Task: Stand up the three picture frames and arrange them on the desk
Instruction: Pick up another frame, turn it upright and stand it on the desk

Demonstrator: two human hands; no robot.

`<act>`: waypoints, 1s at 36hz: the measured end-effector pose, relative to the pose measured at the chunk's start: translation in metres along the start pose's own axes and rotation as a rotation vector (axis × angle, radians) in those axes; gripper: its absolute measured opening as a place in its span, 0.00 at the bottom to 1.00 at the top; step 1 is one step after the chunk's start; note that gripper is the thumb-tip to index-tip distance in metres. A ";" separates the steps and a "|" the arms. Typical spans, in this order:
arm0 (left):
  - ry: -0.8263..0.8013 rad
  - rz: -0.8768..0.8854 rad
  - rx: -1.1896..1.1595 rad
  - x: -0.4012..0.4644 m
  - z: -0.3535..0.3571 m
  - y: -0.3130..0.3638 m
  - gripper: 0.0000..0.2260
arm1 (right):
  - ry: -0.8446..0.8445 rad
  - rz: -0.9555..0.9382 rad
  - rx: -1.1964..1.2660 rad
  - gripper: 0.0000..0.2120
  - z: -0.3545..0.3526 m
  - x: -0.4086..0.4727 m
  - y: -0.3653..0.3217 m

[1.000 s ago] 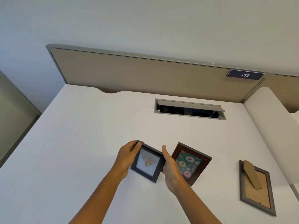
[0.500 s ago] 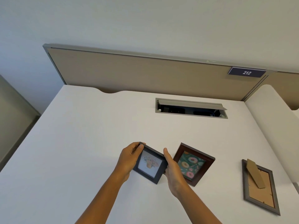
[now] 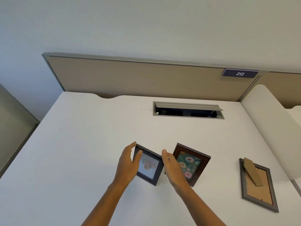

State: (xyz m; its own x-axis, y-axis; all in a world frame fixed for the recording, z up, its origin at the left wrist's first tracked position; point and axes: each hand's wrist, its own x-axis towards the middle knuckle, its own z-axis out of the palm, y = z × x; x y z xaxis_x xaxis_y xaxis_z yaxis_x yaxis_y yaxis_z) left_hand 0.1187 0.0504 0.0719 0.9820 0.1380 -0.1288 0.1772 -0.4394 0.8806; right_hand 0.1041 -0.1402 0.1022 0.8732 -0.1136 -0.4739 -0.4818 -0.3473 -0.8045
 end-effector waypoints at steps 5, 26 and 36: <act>0.060 0.110 0.081 -0.010 -0.001 0.006 0.30 | 0.127 -0.180 -0.232 0.41 -0.018 -0.008 0.000; 0.191 0.584 0.449 -0.025 0.069 0.106 0.37 | 0.313 -0.856 -0.412 0.32 -0.125 -0.007 0.016; -0.039 0.677 0.372 -0.043 0.156 0.147 0.36 | 0.411 -0.769 -0.449 0.34 -0.193 0.005 0.069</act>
State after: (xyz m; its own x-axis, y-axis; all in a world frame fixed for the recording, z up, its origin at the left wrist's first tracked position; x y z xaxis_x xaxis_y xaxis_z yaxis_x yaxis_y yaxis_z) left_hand 0.1125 -0.1590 0.1360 0.8843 -0.2955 0.3615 -0.4596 -0.6873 0.5625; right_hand 0.0892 -0.3438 0.1135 0.9358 0.0063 0.3524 0.2275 -0.7746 -0.5901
